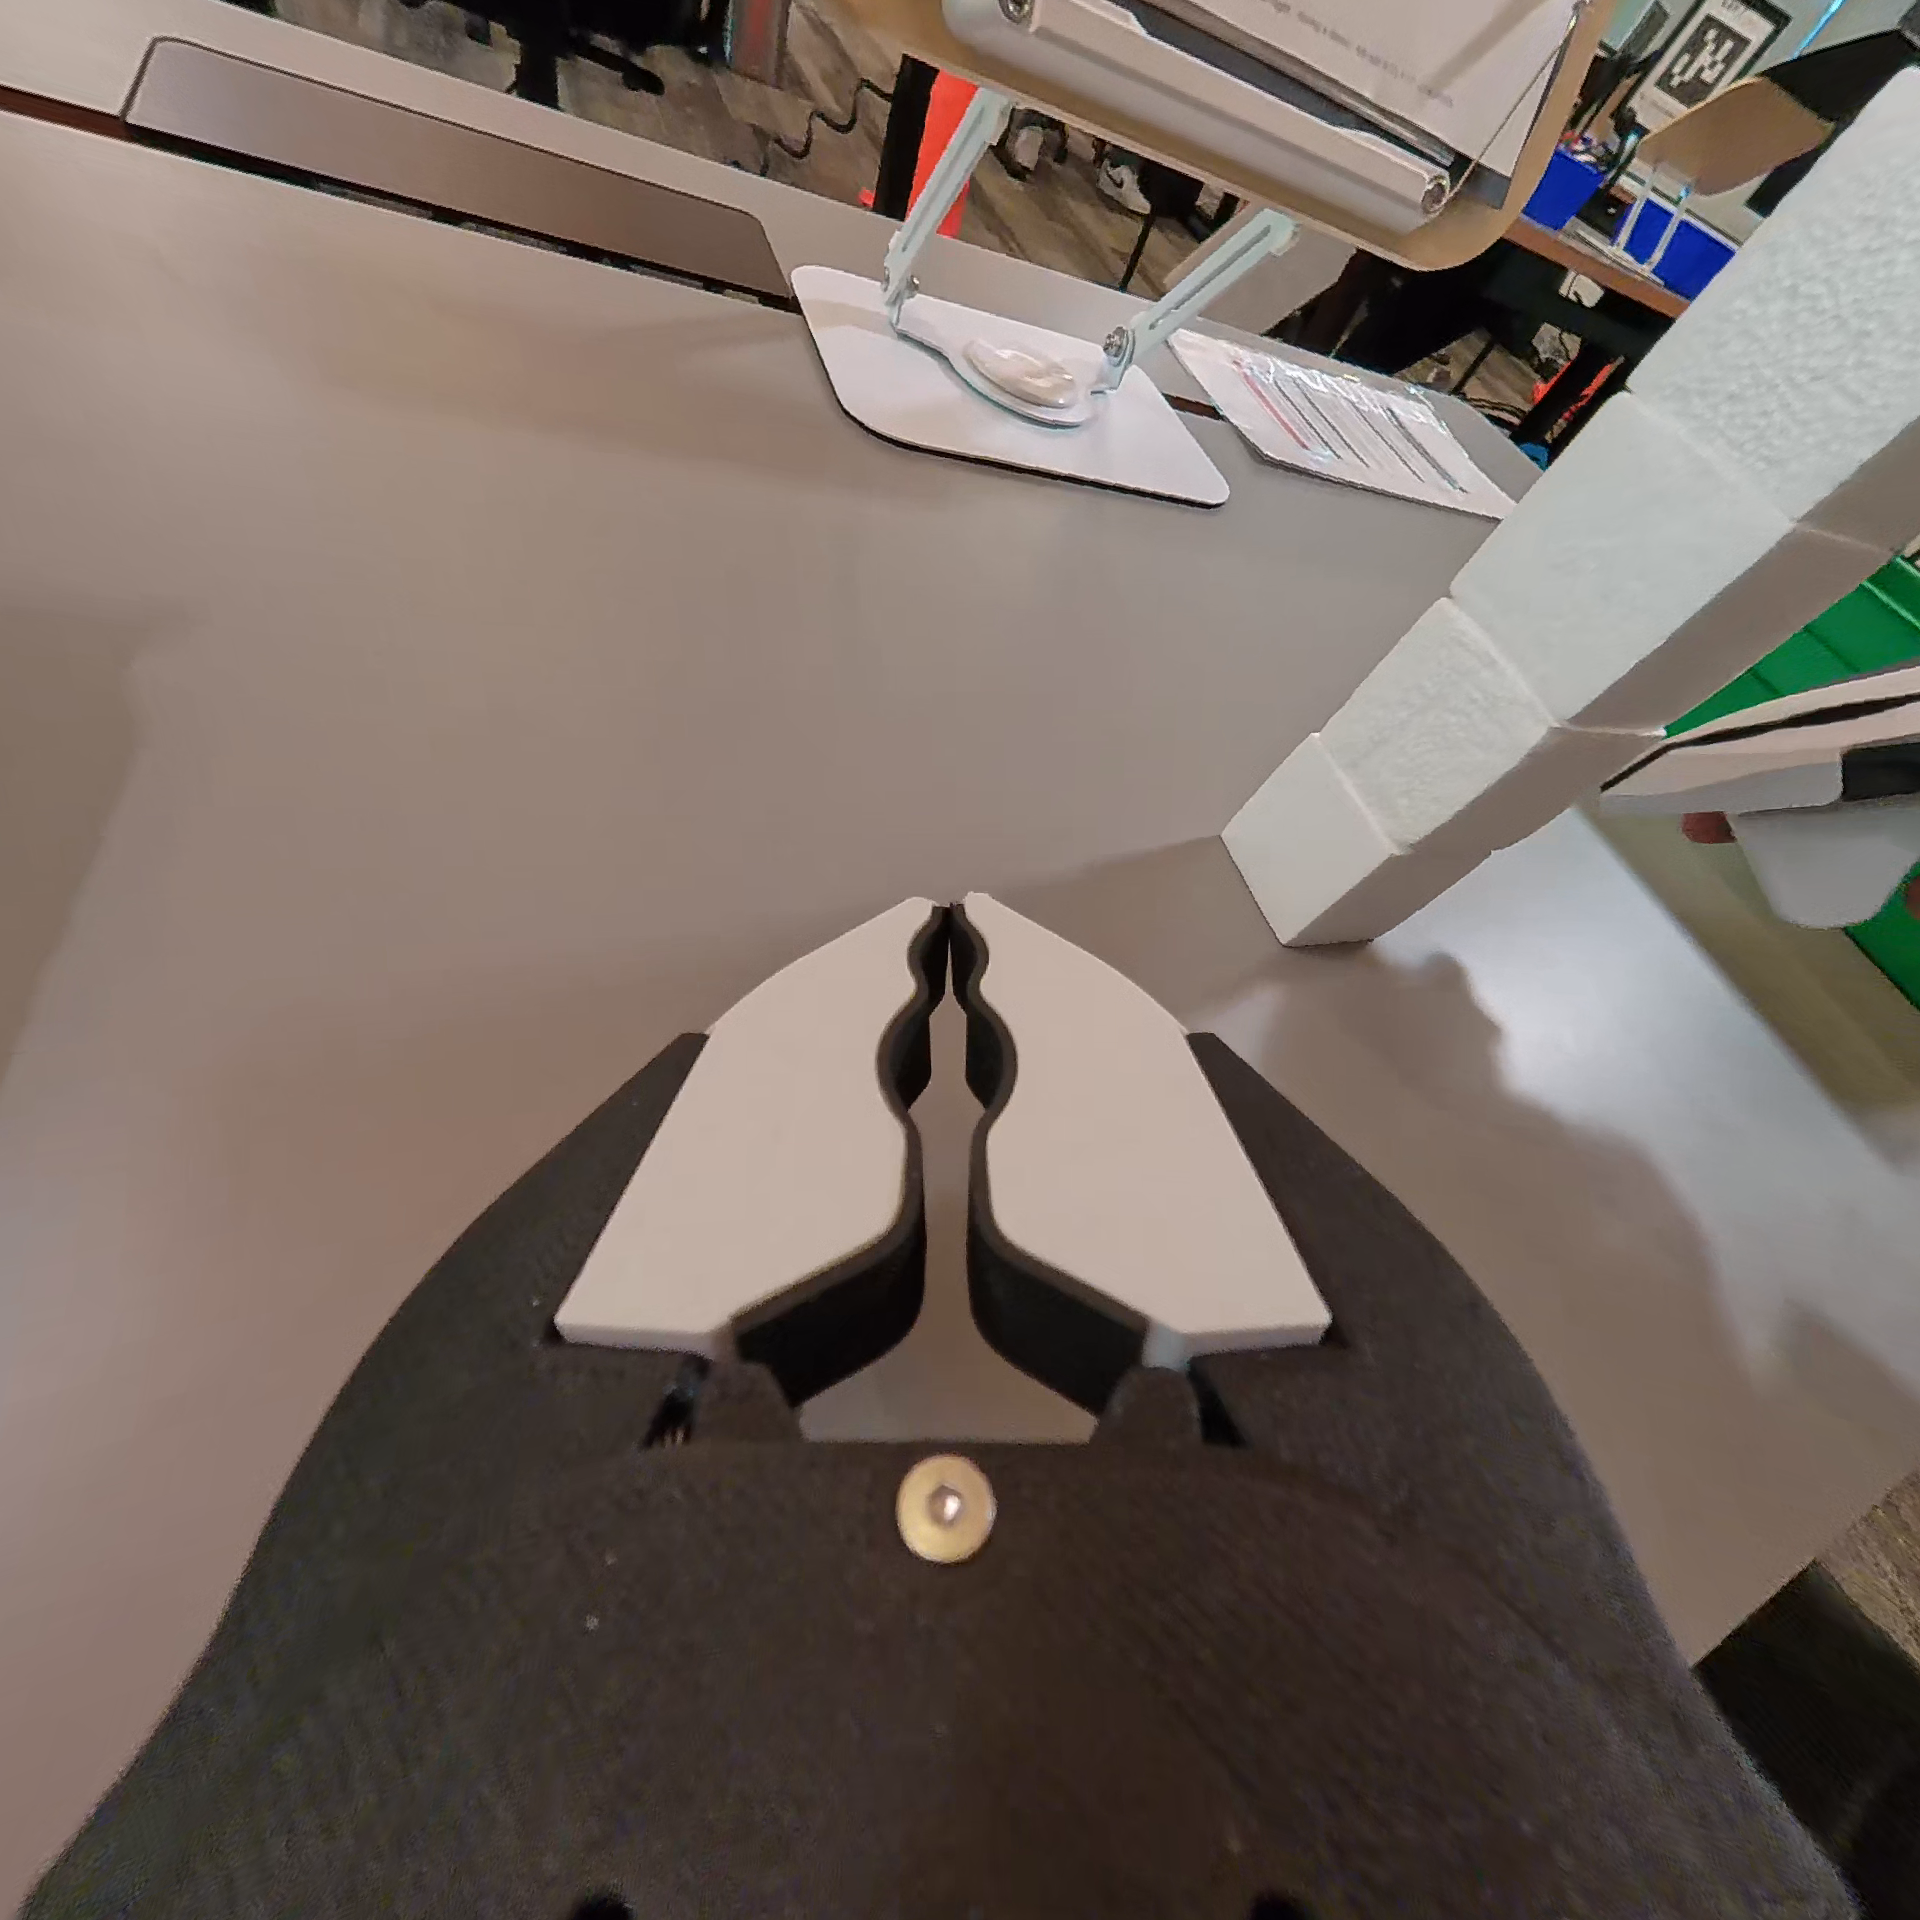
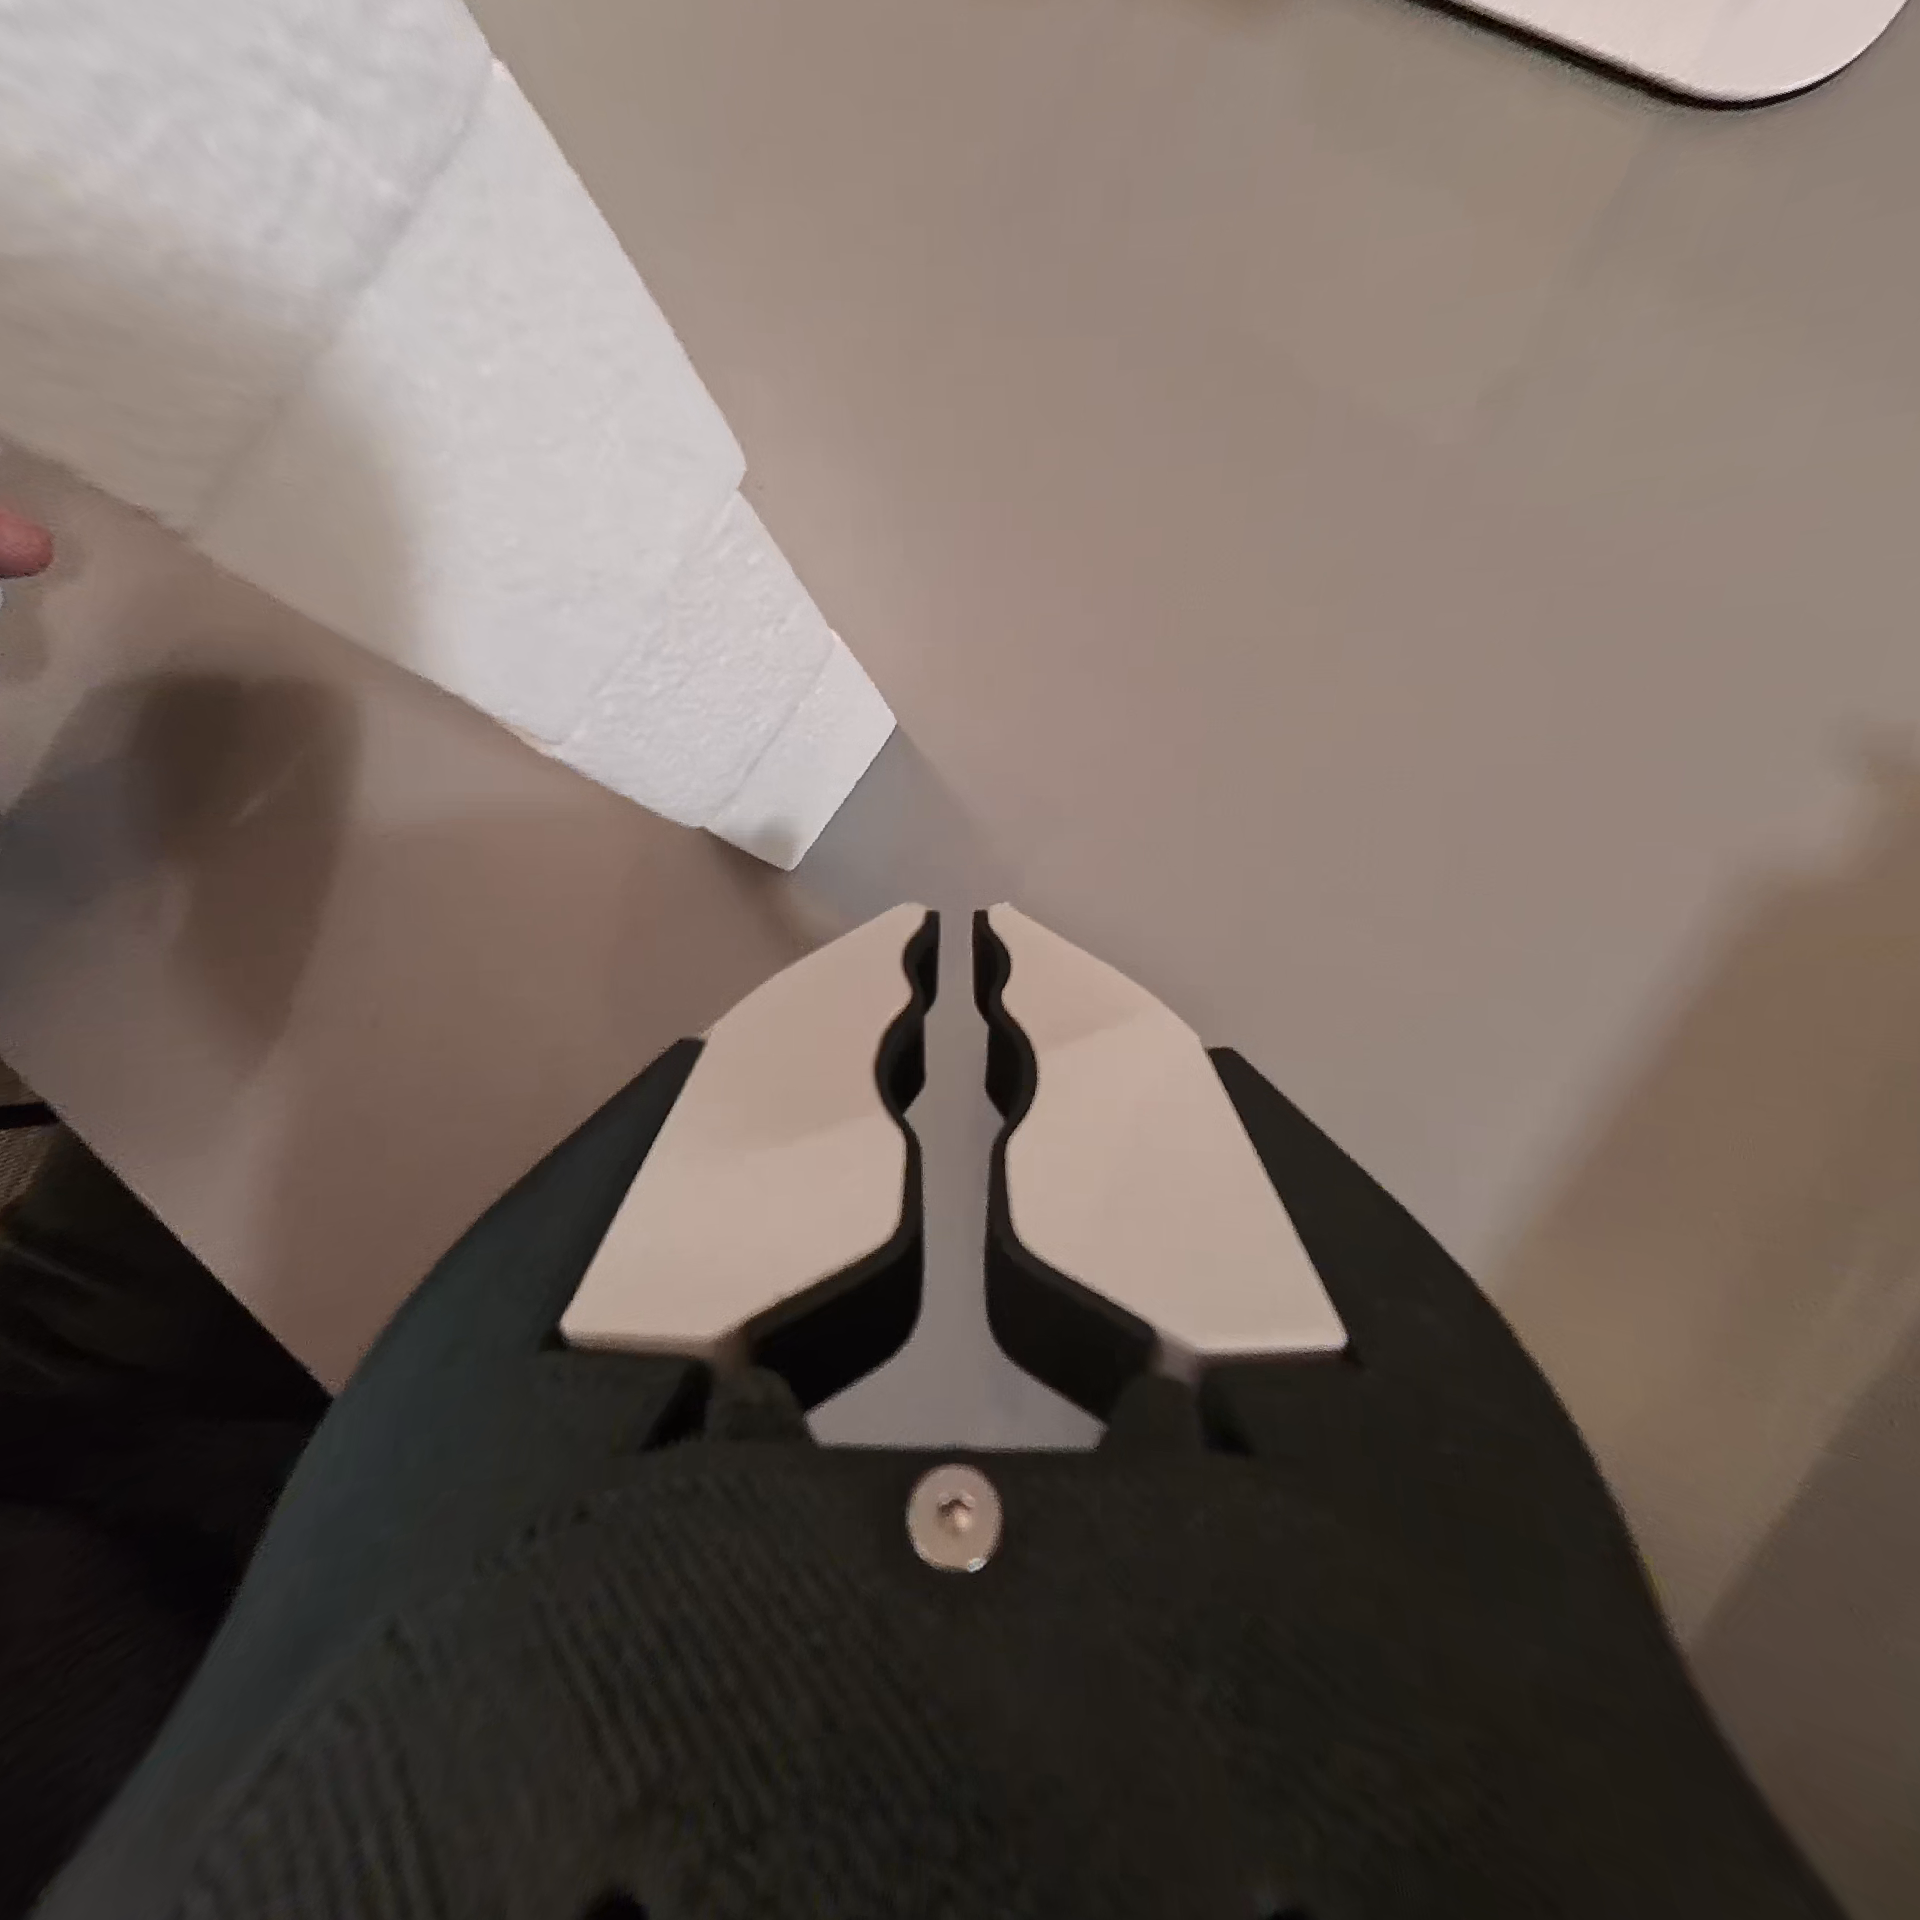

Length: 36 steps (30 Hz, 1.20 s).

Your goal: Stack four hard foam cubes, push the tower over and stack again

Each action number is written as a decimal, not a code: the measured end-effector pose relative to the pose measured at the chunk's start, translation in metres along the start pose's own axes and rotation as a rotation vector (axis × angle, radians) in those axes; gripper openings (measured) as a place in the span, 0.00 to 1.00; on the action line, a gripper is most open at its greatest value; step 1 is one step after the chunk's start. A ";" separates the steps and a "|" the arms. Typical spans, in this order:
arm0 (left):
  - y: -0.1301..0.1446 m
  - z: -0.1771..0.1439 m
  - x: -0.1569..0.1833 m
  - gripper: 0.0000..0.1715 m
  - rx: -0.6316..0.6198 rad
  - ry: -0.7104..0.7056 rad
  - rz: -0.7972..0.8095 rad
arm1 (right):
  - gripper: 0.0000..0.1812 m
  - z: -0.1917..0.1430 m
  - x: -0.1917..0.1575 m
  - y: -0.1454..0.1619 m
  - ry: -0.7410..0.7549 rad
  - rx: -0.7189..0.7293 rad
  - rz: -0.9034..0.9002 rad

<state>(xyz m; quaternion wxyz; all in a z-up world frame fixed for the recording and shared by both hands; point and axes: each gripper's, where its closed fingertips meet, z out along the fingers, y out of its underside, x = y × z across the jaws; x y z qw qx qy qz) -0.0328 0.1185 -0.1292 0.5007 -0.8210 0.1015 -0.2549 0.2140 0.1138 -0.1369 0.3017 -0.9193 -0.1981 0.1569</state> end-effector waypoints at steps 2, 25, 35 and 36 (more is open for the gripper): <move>-0.001 -0.001 0.002 0.00 0.006 0.005 -0.007 | 0.00 0.000 0.007 -0.002 0.047 0.020 0.012; -0.010 -0.007 -0.015 0.00 -0.004 0.075 -0.207 | 0.00 0.066 0.002 0.007 0.232 -0.055 0.320; -0.020 -0.012 -0.025 0.02 0.050 0.021 -0.204 | 0.00 0.069 -0.020 -0.014 0.197 -0.051 0.283; -0.021 -0.013 -0.027 0.02 0.062 0.011 -0.204 | 0.00 0.070 -0.024 -0.018 0.193 -0.051 0.275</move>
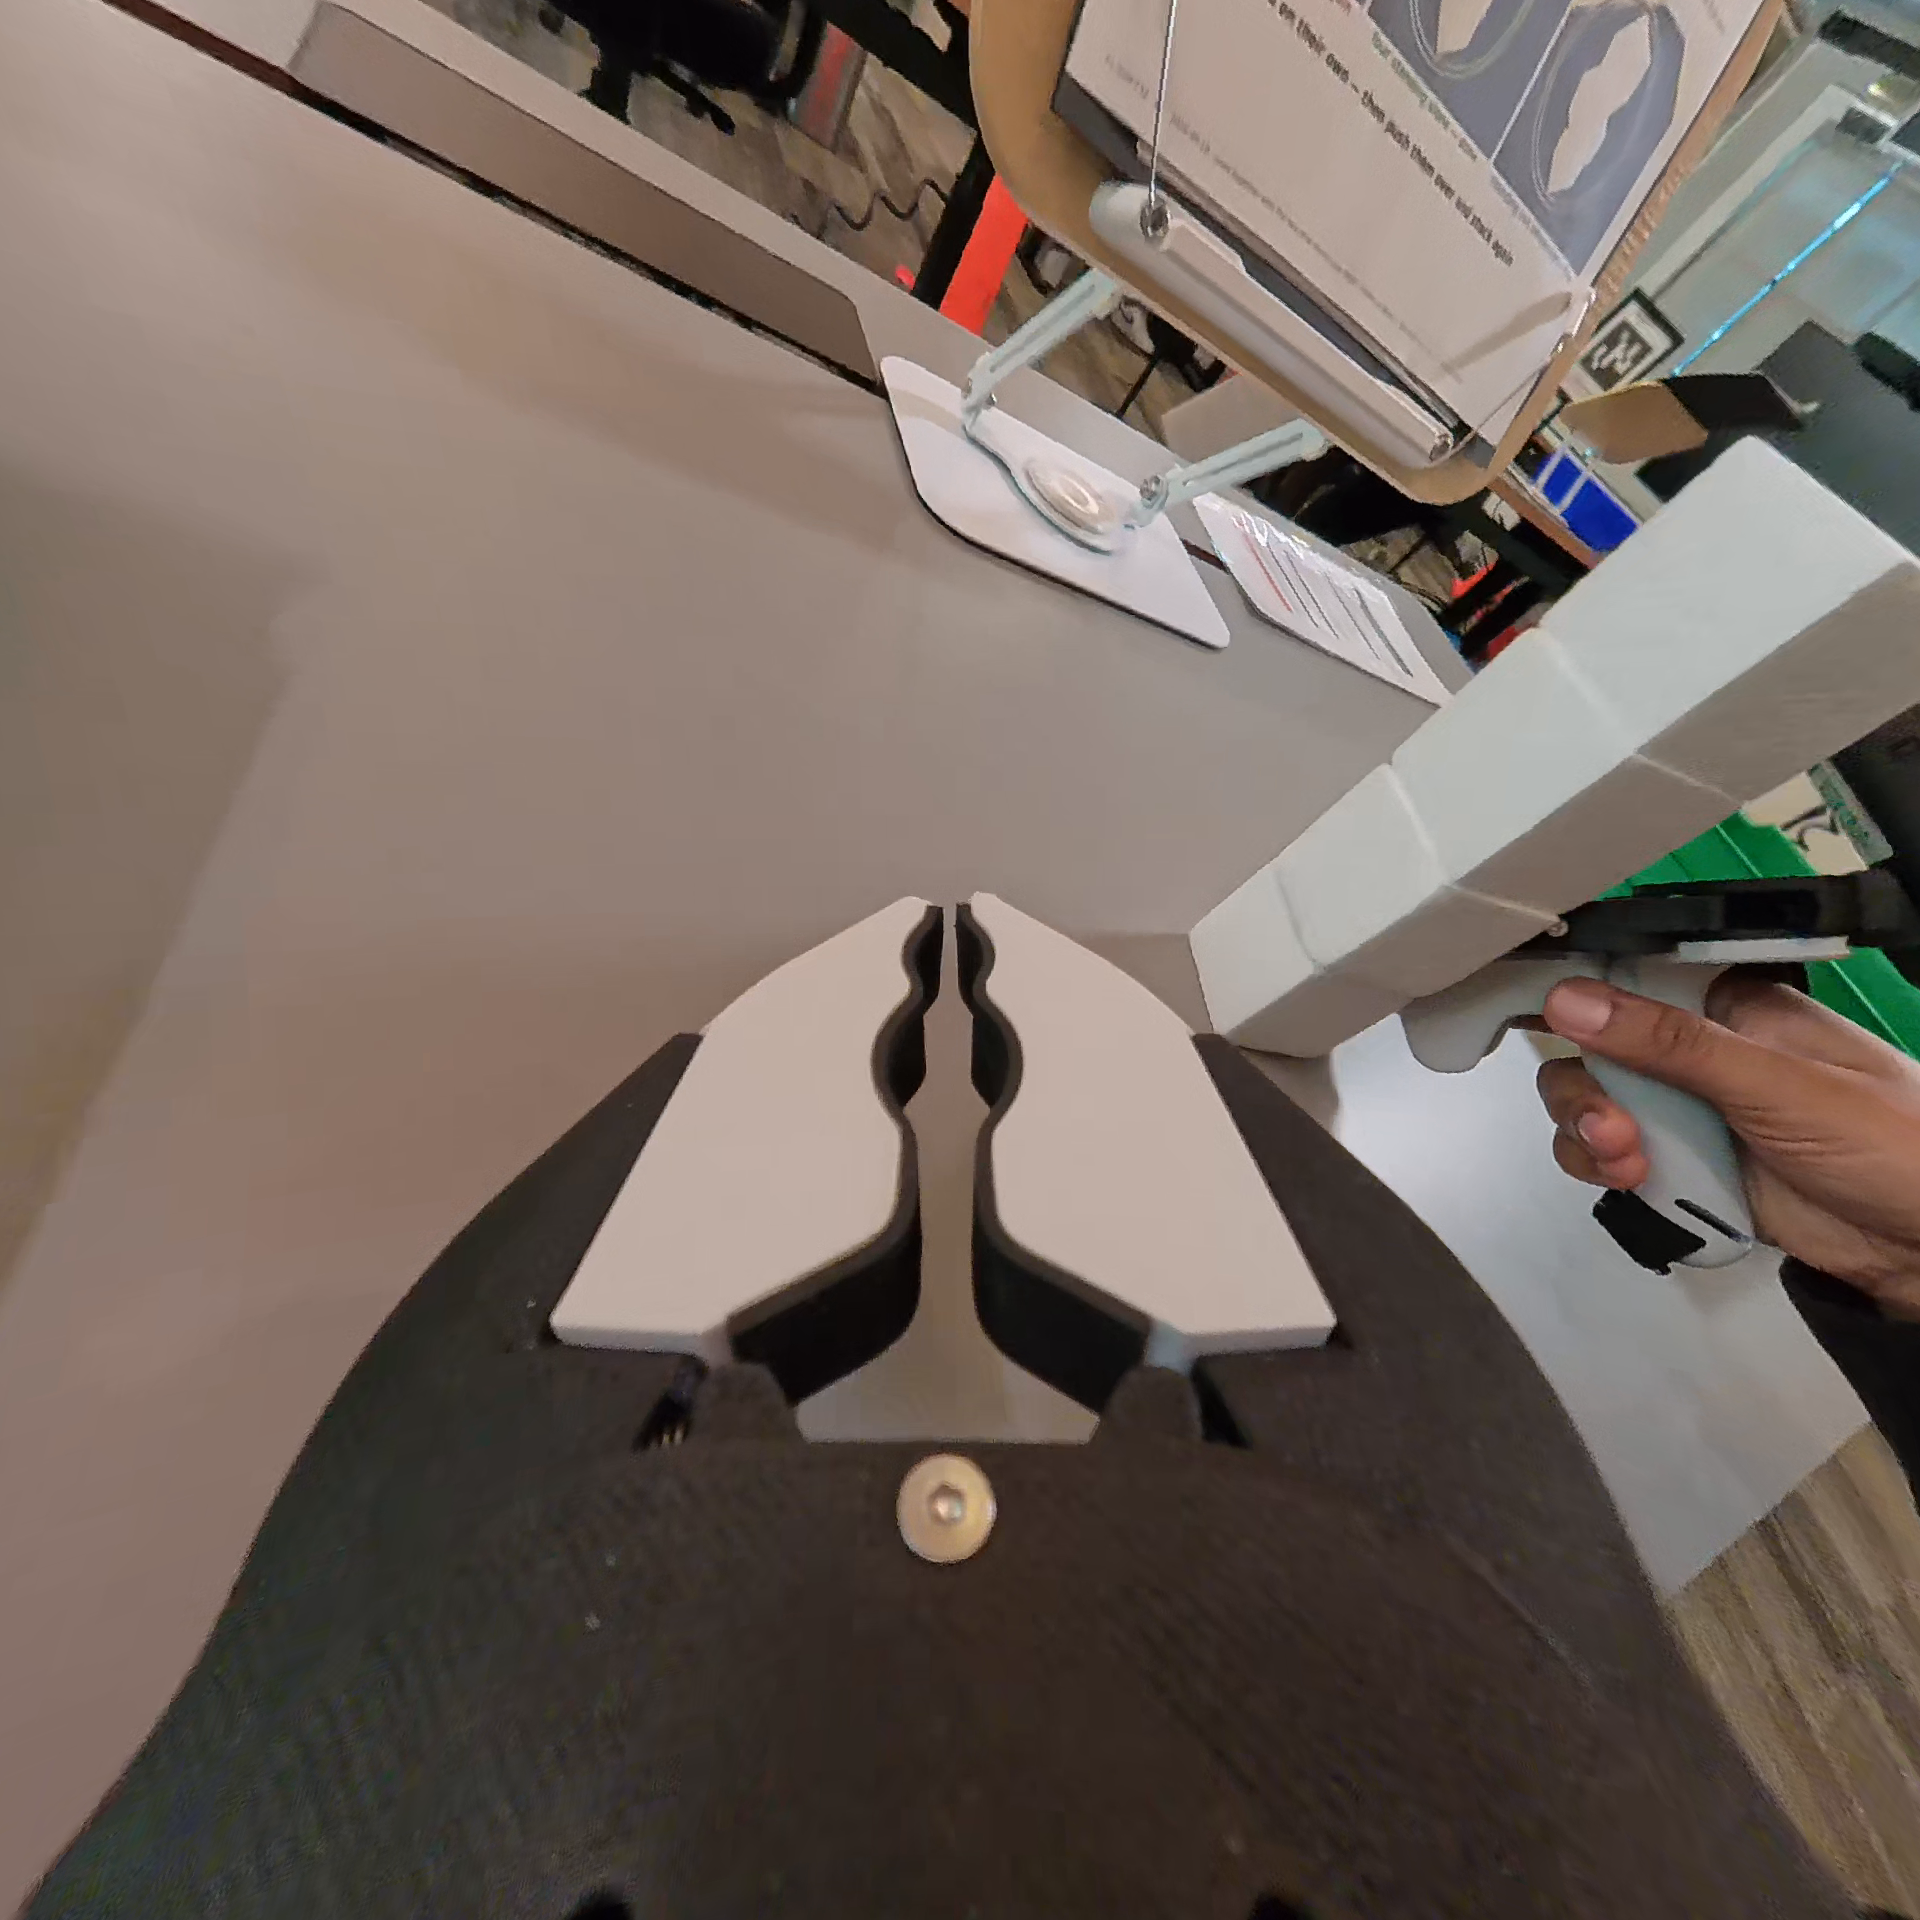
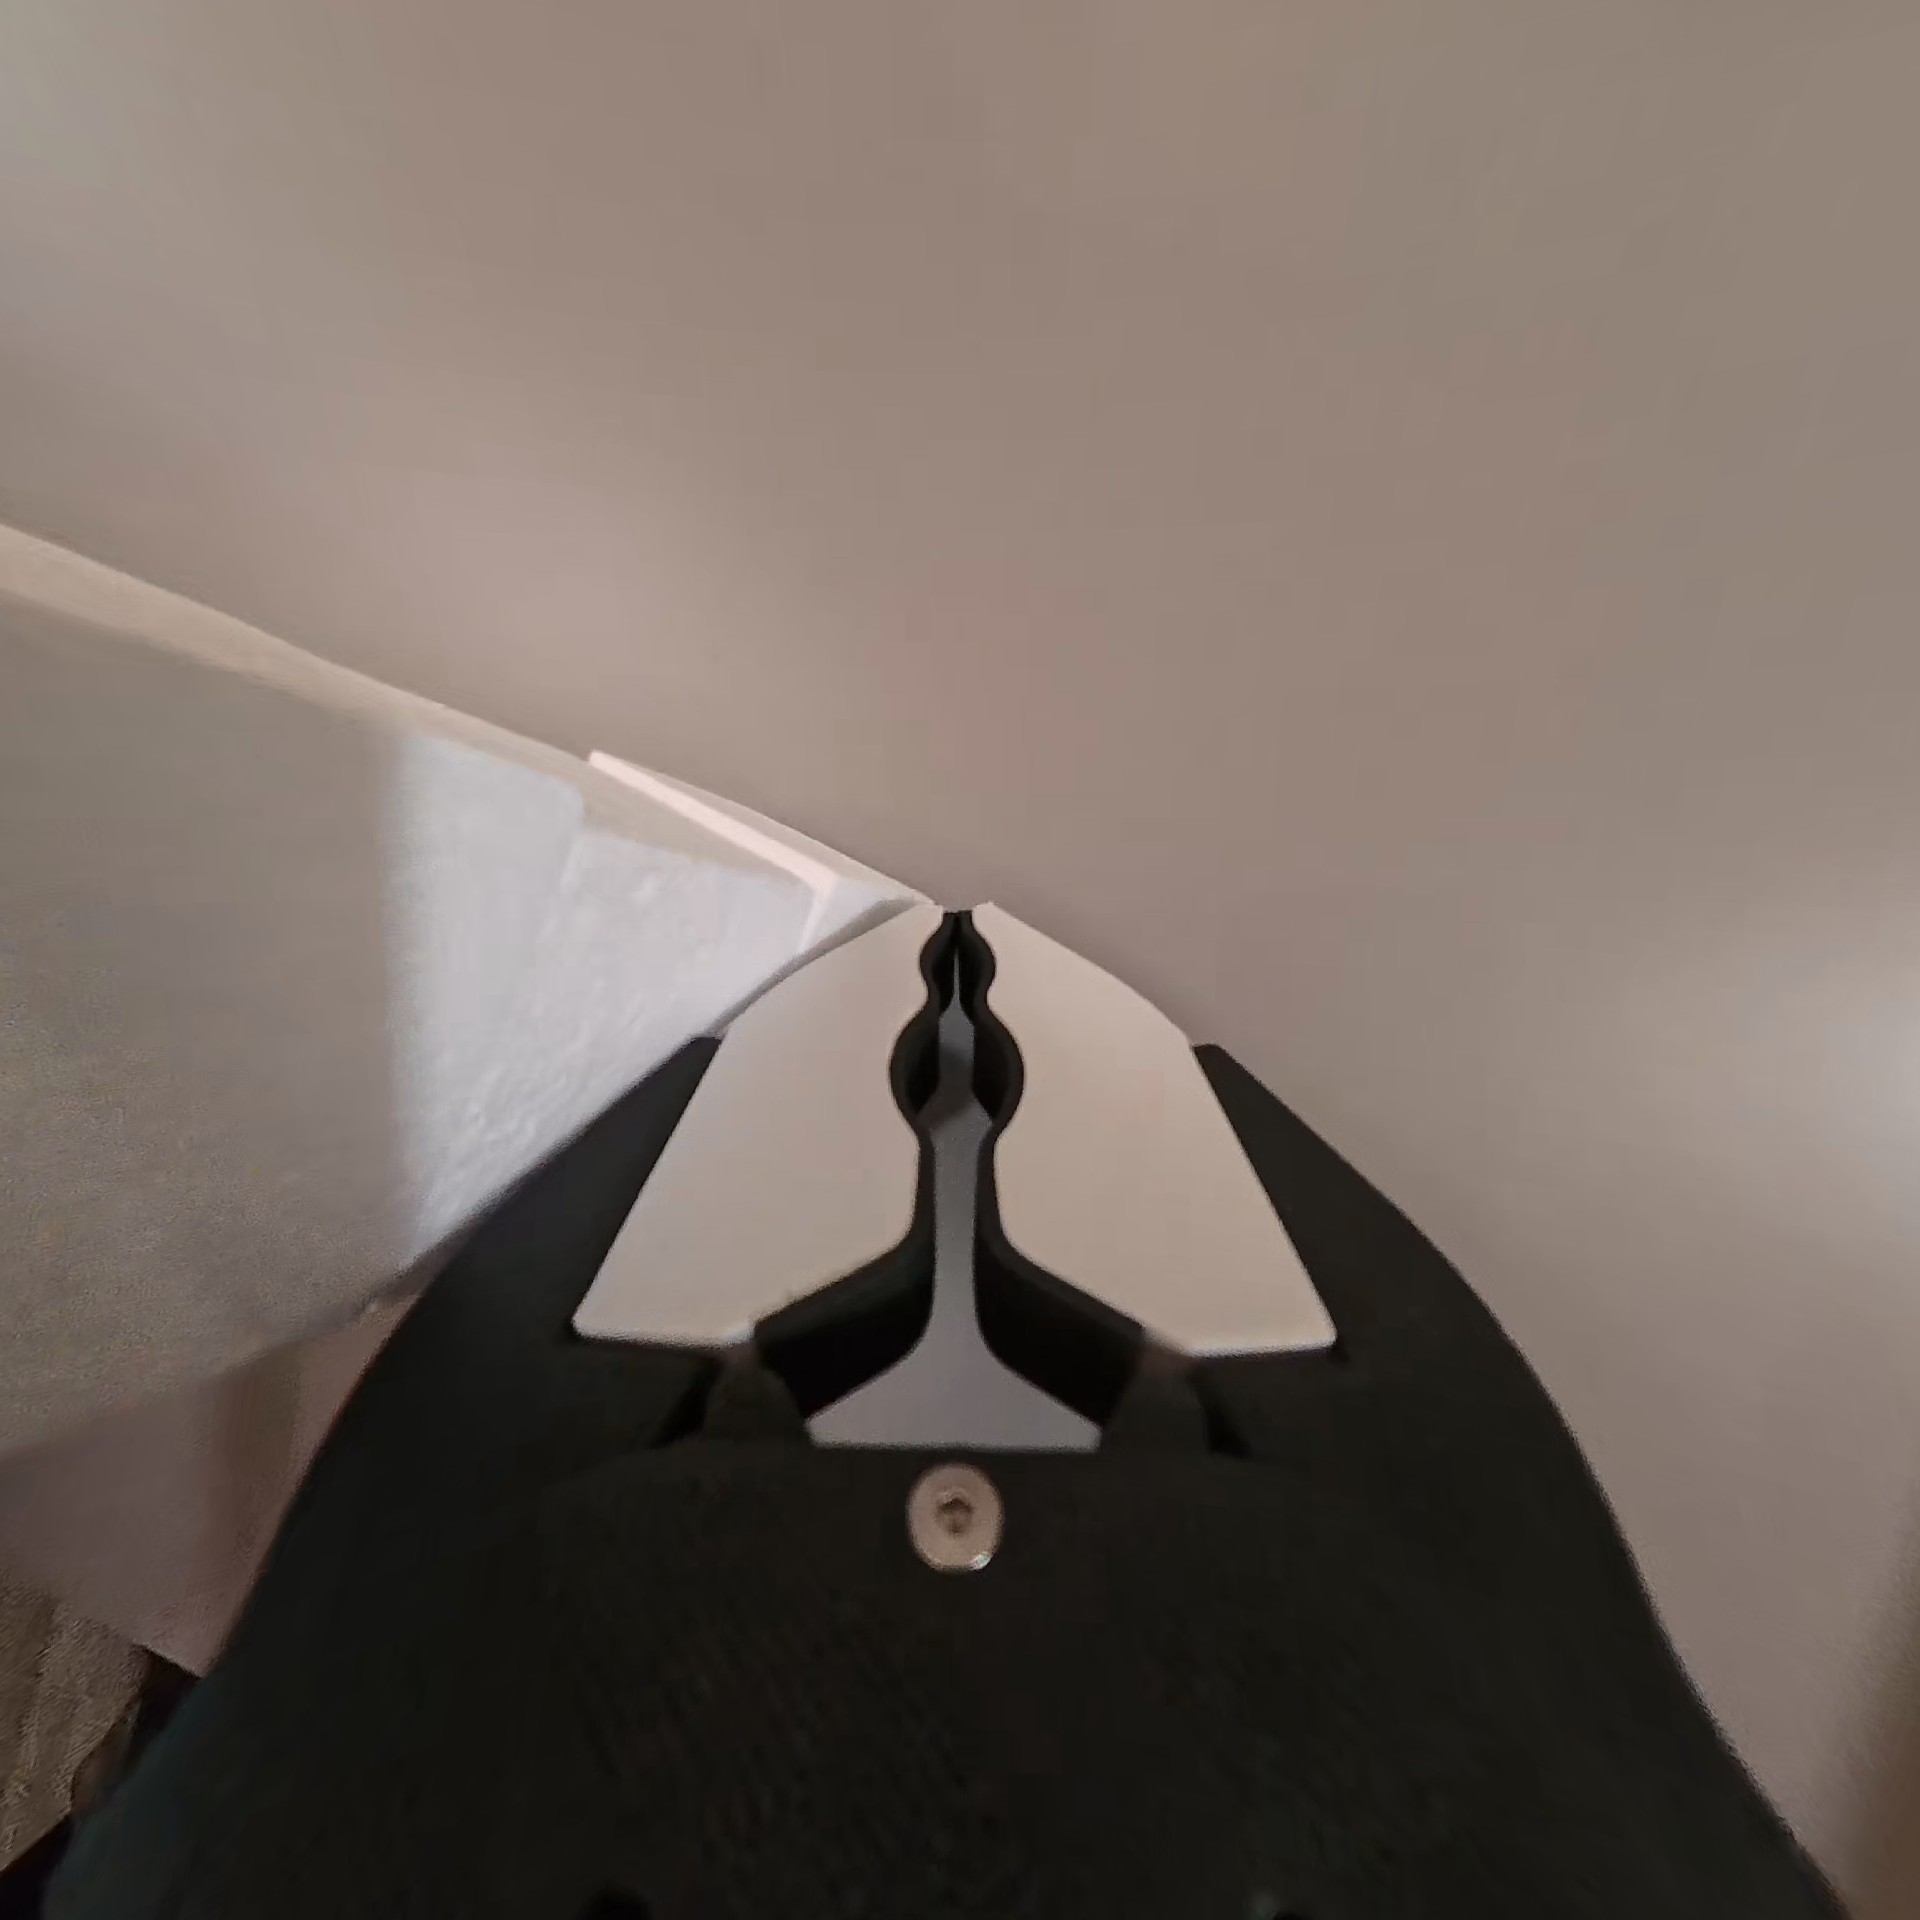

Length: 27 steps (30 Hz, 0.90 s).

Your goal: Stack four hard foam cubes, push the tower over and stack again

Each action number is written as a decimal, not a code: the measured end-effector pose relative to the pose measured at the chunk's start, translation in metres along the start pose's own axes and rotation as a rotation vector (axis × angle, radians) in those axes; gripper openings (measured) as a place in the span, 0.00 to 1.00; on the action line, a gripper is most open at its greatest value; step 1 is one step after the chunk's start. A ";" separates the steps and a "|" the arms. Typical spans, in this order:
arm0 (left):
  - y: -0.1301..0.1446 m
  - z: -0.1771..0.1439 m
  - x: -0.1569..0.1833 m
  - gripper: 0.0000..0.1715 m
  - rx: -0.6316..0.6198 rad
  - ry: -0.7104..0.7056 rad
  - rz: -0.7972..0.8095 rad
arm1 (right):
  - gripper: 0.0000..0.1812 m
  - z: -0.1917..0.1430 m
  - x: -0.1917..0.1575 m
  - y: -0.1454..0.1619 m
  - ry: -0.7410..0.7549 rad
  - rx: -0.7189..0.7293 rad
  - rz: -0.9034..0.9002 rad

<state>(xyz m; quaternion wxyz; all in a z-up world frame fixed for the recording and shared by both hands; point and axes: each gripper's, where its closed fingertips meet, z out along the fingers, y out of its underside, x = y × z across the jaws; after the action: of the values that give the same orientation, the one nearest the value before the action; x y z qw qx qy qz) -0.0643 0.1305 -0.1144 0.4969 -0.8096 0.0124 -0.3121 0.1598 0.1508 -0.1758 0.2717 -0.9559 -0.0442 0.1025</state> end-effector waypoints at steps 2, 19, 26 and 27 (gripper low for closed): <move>-0.006 -0.003 -0.003 0.02 0.036 -0.018 -0.002 | 0.00 0.001 -0.008 -0.006 0.002 0.001 -0.025; -0.099 -0.104 -0.071 0.05 0.643 -0.465 0.055 | 0.08 -0.047 -0.040 -0.044 -0.130 0.304 -0.242; -0.086 -0.078 -0.030 0.00 0.579 -0.258 0.108 | 0.07 -0.064 -0.046 -0.019 -0.412 0.447 -0.374; -0.083 -0.073 -0.024 0.00 0.563 -0.231 0.114 | 0.12 -0.063 -0.046 -0.016 -0.465 0.452 -0.355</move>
<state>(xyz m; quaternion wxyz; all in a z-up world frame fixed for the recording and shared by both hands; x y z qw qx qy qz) -0.1453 0.1220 -0.0360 0.7164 -0.6684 -0.0857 -0.1807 0.1279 0.1260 -0.1072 0.4721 -0.8004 -0.2464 0.2754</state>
